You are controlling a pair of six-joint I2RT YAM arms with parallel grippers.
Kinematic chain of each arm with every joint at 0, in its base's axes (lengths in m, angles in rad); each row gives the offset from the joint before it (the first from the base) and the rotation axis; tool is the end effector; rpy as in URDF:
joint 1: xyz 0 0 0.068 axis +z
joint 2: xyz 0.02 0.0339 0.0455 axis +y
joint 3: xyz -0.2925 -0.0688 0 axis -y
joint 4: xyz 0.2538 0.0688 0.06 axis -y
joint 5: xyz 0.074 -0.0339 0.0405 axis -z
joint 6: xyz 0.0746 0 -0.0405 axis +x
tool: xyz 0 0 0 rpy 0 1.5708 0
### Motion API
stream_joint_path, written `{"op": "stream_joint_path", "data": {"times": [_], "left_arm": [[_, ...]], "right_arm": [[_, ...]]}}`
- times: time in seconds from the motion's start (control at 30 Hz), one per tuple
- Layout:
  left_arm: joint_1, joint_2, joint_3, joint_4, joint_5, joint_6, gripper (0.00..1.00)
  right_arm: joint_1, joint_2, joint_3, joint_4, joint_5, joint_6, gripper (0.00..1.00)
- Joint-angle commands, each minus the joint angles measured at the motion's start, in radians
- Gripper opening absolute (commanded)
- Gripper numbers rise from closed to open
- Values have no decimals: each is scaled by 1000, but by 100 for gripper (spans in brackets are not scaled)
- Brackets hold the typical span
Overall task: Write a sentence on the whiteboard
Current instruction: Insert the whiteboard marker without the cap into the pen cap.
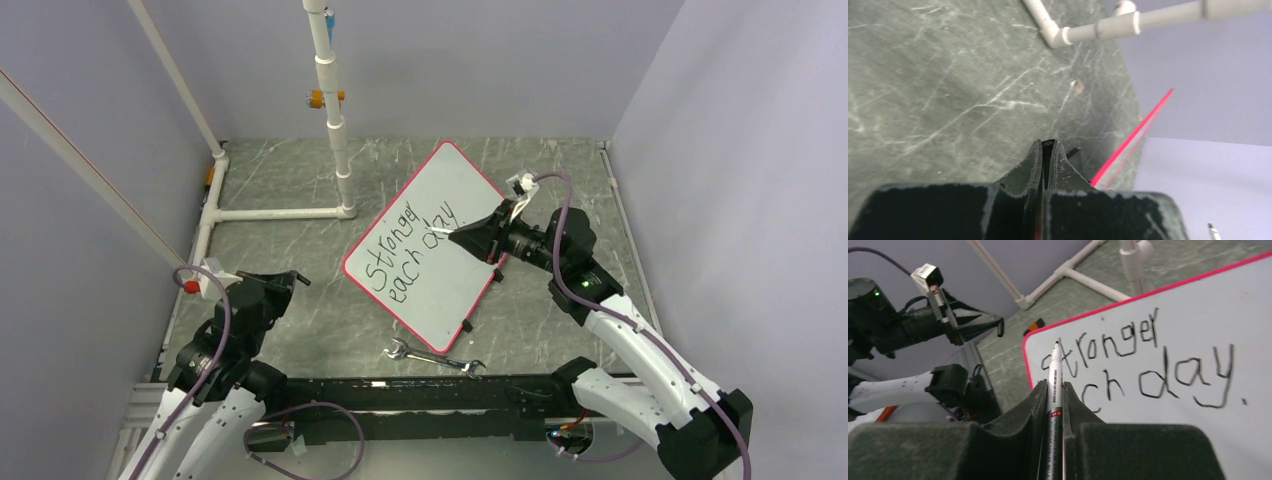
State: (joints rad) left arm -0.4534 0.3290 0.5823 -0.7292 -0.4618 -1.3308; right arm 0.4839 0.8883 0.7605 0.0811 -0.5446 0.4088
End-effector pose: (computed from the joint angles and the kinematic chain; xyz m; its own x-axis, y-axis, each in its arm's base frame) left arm 0.1036 -0.0135 0.2652 -0.1330 -0.9025 -0.4096 -0.3915 0.4275 -0.8149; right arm 0.1879 0.1424 0.3612 -0.3782 0.1853 -0.9070 -0.7691 0.4825 0.4193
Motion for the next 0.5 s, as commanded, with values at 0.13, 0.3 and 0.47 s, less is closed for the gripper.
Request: {"op": "stream_joint_path", "data": {"times": [0.13,0.3,0.47], "left_arm": [[-2,-32,33,216,16,-80,0],[-2,-12,40,309,31,-99,0],[-2,13,40,392,46,-149,0]], "right_arm": [[155,103,132,166,16,12,0],[228,175,178,202,62,8,0],[254,225,195,265,71,35,0]]}}
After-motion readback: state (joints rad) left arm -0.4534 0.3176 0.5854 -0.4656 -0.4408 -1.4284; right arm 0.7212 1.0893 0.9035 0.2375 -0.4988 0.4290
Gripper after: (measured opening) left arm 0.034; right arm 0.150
